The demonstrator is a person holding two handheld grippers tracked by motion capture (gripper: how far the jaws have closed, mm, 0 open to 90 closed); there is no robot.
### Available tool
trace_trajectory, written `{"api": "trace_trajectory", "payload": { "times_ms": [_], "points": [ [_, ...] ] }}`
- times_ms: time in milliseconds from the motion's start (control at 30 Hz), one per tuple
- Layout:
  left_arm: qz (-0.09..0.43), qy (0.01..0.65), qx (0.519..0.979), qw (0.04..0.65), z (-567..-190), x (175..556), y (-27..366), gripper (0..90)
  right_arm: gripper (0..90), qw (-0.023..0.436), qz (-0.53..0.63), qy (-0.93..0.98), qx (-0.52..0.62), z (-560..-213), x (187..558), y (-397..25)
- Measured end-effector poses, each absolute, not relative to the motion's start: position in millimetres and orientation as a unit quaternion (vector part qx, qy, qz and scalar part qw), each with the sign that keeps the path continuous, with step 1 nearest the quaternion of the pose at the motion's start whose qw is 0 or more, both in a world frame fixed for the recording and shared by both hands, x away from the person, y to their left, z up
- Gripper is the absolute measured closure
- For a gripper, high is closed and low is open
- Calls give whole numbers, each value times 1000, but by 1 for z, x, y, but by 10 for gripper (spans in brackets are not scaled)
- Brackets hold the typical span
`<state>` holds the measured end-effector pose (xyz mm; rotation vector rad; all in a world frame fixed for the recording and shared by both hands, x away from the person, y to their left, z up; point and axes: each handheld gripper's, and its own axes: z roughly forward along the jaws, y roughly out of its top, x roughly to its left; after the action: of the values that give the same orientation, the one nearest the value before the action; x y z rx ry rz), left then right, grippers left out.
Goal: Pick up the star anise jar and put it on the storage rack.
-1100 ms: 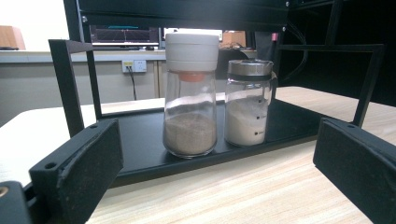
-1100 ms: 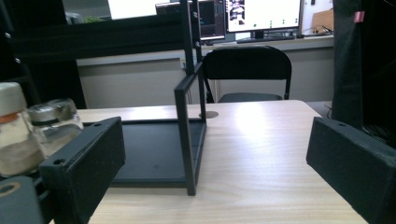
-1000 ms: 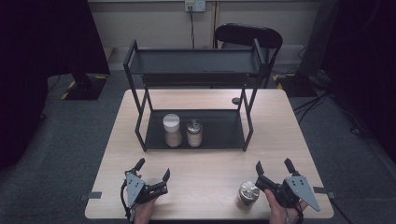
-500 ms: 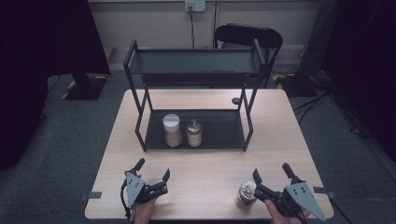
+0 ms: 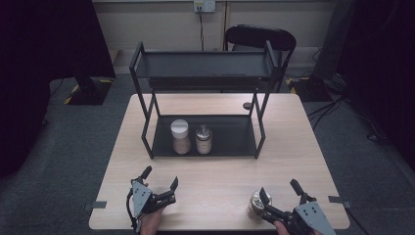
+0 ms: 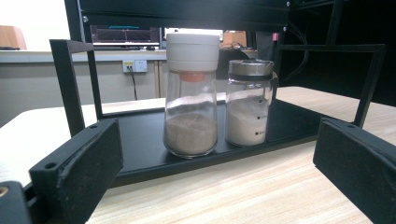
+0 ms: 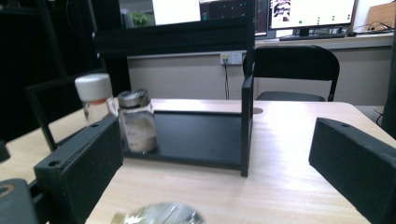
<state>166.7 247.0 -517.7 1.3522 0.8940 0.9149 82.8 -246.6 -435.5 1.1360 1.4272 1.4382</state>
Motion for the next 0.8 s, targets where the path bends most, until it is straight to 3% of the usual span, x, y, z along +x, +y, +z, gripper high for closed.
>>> {"api": "trace_trajectory", "payload": {
  "times_ms": [800],
  "points": [
    [394,385,582,597,-518,167,247,7,65,382,553,603,430,-450,72,-229]
  ]
}}
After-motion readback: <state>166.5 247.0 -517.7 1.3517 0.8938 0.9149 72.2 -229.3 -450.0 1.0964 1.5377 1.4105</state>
